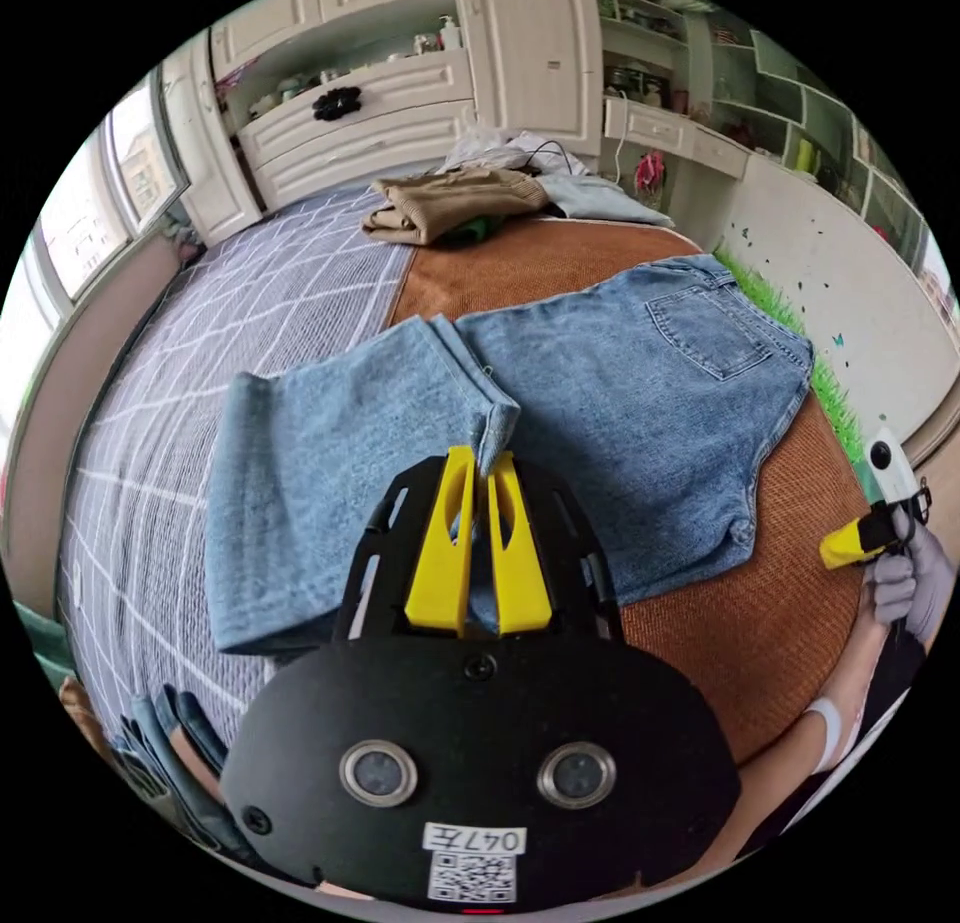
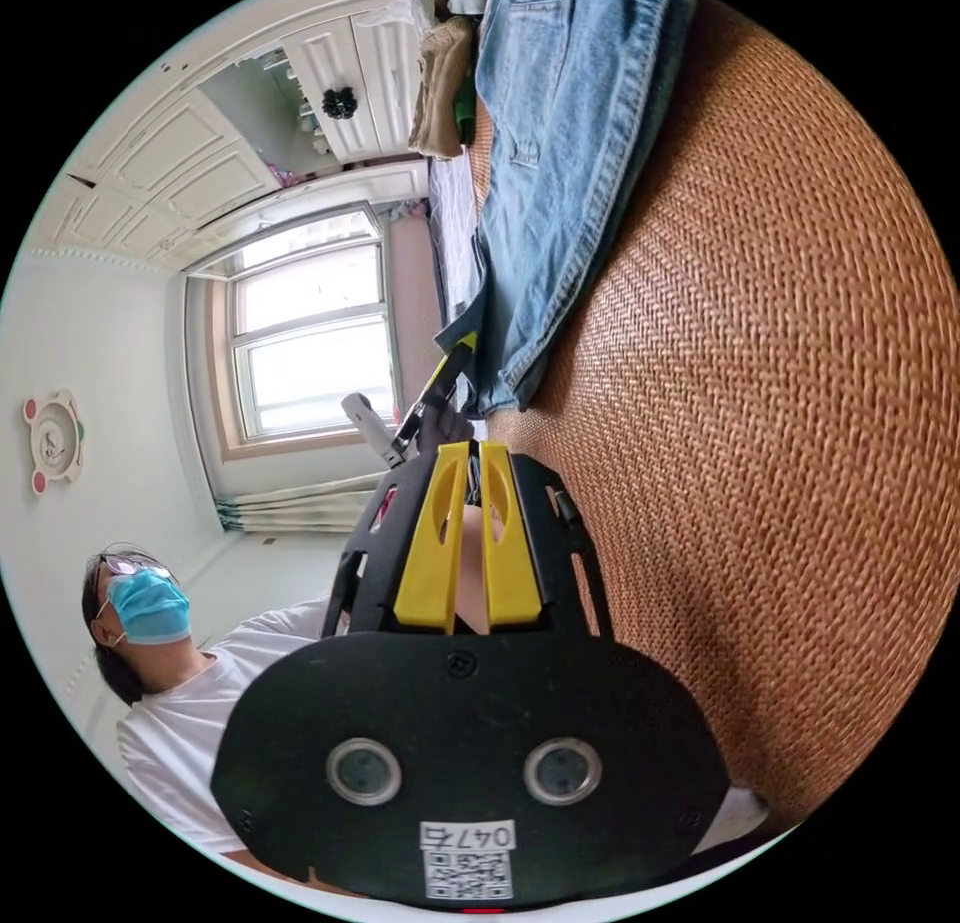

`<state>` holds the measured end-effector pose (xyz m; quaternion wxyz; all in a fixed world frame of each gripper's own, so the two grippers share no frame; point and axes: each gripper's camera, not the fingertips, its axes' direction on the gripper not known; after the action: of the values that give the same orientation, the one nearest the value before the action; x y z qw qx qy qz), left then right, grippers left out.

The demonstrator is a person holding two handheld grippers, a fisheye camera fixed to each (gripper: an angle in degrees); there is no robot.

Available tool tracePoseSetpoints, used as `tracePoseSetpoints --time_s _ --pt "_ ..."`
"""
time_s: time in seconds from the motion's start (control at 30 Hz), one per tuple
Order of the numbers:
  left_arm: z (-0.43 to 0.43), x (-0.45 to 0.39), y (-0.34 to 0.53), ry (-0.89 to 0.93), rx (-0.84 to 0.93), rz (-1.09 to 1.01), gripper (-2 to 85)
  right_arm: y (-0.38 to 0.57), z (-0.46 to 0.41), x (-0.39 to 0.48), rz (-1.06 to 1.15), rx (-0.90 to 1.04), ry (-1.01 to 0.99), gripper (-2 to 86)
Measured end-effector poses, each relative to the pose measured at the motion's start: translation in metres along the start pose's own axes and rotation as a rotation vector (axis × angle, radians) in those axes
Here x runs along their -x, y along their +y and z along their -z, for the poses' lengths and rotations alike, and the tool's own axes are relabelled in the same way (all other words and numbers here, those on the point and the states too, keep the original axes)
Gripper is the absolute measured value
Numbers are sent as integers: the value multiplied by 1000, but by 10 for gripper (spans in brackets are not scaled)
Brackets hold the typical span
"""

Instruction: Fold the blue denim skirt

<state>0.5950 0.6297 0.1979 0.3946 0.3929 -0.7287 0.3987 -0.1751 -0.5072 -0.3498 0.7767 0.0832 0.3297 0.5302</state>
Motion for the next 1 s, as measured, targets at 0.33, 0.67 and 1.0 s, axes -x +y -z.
tracePoseSetpoints --time_s 0.33,0.67,1.0 --pt "53 -33 20 -15 -178 -18 -9 15 -1 14 79 -11 13 47" --pt "-11 -62 32 52 4 52 -9 11 -7 45 150 -49 120 53" --pt "-23 -126 75 84 31 30 -9 29 15 37 78 -85 148 48"
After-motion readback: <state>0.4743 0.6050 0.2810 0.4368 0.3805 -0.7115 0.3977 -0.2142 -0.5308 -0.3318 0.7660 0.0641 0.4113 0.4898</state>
